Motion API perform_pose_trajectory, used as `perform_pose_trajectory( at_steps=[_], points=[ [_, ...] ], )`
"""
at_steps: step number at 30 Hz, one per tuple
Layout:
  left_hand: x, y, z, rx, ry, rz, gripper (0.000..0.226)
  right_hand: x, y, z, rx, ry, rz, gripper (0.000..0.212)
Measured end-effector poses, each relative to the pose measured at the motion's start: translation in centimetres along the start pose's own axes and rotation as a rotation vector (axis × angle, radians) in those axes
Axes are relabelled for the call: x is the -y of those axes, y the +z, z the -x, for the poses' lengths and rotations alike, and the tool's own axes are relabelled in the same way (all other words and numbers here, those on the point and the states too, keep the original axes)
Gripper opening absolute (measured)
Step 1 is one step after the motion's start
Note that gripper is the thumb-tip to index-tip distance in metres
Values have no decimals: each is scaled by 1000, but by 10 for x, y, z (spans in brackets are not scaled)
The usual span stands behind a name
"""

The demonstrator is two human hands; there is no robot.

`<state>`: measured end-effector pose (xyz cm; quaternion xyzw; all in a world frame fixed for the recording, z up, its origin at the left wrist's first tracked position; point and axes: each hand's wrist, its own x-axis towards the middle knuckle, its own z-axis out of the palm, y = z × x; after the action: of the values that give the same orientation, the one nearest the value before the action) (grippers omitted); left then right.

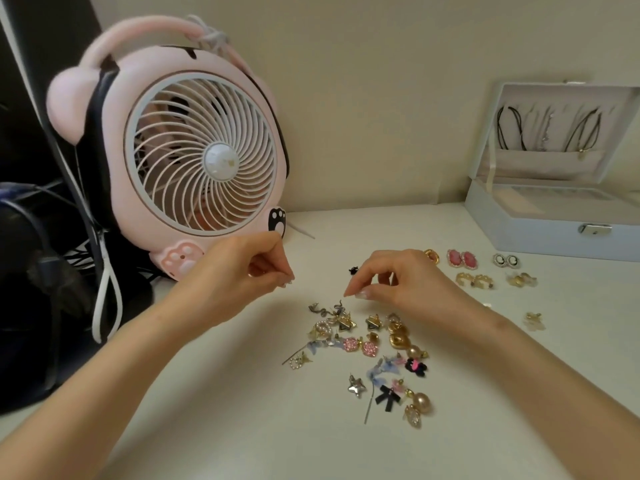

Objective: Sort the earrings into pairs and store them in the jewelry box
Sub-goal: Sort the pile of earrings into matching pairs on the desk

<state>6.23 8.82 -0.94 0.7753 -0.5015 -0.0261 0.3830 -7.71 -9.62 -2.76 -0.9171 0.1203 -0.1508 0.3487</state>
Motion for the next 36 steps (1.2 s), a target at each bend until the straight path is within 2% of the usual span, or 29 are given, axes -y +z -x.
perform_pose_trajectory(
  at_steps=[10, 16, 23, 32, 36],
  points=[
    [-6, 6, 1, -78, 17, -4, 14, -3, -4, 11, -117, -60, -9, 19],
    [-9, 10, 2, -74, 11, -12, 14, -4, -15, 12, -172, -21, 29, 16],
    [-5, 15, 2, -2, -13, -39, 15, -6, -33, 14, -4, 92, 73, 15],
    [-8, 19, 1, -36, -10, 14, 10, -6, -32, 15, -11, 60, 139, 12],
    [-8, 21, 2, -25, -13, 57, 7, -2, -27, 16, 113, 4, 69, 12]
  ],
)
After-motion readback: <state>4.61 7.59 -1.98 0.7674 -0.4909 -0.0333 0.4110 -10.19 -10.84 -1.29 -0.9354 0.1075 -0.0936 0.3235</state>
